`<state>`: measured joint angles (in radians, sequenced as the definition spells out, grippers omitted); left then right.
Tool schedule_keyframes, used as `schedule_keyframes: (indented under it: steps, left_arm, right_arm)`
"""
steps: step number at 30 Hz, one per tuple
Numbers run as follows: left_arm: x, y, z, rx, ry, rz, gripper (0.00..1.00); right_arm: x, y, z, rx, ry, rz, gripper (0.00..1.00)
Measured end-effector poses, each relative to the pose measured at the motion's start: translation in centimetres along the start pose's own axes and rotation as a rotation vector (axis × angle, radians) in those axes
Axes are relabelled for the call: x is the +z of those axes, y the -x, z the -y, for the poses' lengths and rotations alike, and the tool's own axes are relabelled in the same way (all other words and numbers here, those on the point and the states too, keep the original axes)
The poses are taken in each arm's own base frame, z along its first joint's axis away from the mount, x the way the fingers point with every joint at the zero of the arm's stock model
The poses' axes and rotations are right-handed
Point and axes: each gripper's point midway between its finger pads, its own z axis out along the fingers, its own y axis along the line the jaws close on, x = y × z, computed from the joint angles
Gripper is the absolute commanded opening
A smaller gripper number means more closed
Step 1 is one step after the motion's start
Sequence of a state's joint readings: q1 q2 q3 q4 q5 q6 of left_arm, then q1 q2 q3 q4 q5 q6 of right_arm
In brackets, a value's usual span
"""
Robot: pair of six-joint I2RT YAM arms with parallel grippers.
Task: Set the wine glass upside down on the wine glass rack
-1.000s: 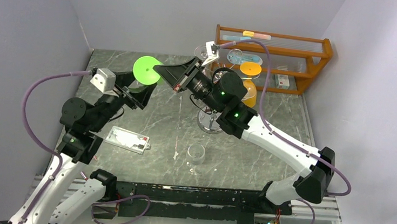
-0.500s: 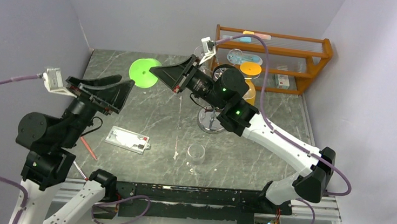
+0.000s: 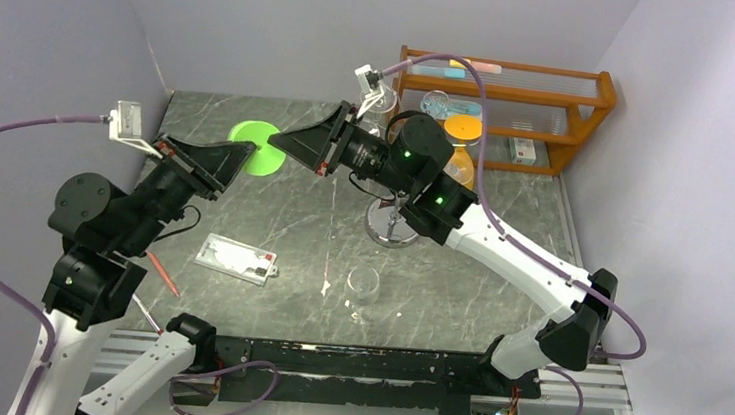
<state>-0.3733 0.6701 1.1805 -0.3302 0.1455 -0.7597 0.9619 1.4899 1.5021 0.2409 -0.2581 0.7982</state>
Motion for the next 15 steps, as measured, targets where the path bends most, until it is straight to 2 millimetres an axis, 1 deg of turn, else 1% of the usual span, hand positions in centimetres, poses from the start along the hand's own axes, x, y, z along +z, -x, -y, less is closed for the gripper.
schedule_keyframes:
  steps: [1,3,4,7,8,10,13,15]
  left_arm:
    - [-0.2,0.3,0.4,0.001,-0.011,0.007,0.05]
    - [-0.7,0.7,1.2,-0.003,-0.038,0.016,0.05]
    - [-0.9,0.9,1.6,-0.003,-0.054,0.02,0.05]
    - [-1.1,1.0,1.7,-0.004,-0.055,0.025,0.05]
    - [-1.0,0.9,1.7,-0.006,-0.052,0.024,0.05]
    - [-0.7,0.9,1.4,-0.008,-0.041,0.022,0.05]
    - [0.1,0.8,0.8,-0.011,-0.019,0.017,0.05]
    - [0.7,1.0,0.6,-0.01,-0.005,0.02,0.05]
  right_arm:
    - [0.0,0.1,-0.3,0.0,0.008,-0.006,0.18]
    - [0.0,0.4,-1.1,-0.009,0.024,-0.011,0.45]
    - [0.0,0.6,-1.4,-0.02,0.026,-0.014,0.56]
    - [0.0,1.6,-2.0,-0.055,0.025,-0.007,0.75]
    - [-0.1,2.0,-2.2,-0.065,0.023,0.0,0.78]
    - [-0.4,2.6,-2.4,-0.089,0.019,0.012,0.8]
    - [-1.2,3.3,-2.5,-0.122,-0.004,0.028,0.81]
    - [-2.2,4.0,-2.7,-0.145,-0.024,0.049,0.81]
